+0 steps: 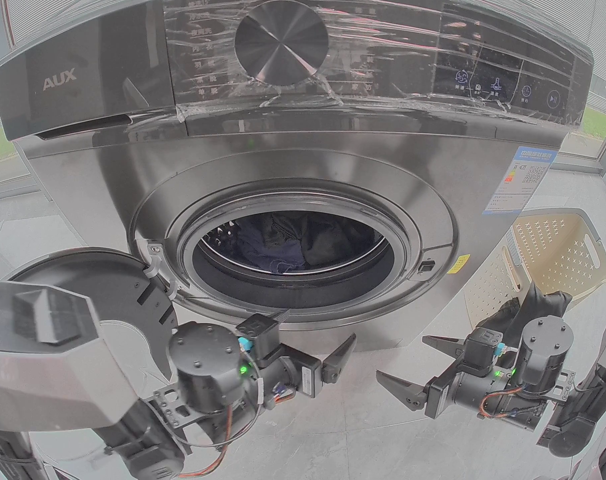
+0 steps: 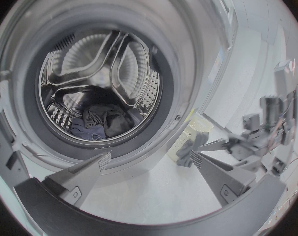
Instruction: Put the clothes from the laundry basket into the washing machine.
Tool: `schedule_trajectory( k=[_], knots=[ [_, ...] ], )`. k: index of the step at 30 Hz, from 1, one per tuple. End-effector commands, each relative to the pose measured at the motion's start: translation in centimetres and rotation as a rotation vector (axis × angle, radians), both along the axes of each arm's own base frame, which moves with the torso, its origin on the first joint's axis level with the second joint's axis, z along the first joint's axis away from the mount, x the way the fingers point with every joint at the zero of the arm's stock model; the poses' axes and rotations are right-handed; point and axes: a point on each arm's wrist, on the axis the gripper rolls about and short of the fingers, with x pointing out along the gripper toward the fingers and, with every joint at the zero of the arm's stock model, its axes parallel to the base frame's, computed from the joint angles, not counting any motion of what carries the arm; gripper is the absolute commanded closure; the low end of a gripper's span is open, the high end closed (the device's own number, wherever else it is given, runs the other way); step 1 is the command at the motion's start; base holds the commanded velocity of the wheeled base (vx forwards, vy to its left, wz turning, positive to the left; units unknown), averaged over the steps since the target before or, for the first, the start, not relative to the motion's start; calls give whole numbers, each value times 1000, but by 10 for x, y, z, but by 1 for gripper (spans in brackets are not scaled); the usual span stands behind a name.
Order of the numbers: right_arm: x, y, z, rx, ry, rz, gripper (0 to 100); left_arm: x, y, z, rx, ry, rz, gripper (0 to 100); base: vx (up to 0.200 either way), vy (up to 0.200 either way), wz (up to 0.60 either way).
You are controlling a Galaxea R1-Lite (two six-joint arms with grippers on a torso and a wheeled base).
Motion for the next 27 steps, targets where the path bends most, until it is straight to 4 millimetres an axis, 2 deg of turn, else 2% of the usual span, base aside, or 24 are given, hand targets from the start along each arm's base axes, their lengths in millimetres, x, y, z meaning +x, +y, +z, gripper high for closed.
schedule_trajectory(
  k=[1,5,6,9,11,14,17,27],
  knots=[
    [-16,-16,19,36,-55,-37,0,-52,41,48,-140,-29,-38,0,0,0,0],
    [-22,-22,26,54,-77,-52,0,-57,56,52,-136,-30,-6,0,0,0,0],
    [-29,-31,32,68,-97,-63,0,-61,68,48,-118,-25,39,0,0,0,0],
    [-37,-42,35,76,-111,-85,0,-66,77,46,-107,-18,62,0,0,0,0],
    [-41,-55,45,99,-148,-133,0,-69,89,43,-85,-13,103,0,0,0,0],
    [-46,-69,52,89,-173,-187,0,-71,100,44,-65,-32,130,0,-200,0,0],
    [-53,-75,54,76,-162,-192,0,-75,107,46,-50,-50,137,0,-200,0,0],
    [-102,-107,61,65,-177,-262,0,-89,146,59,-45,-124,249,0,-200,0,0]
  ],
)
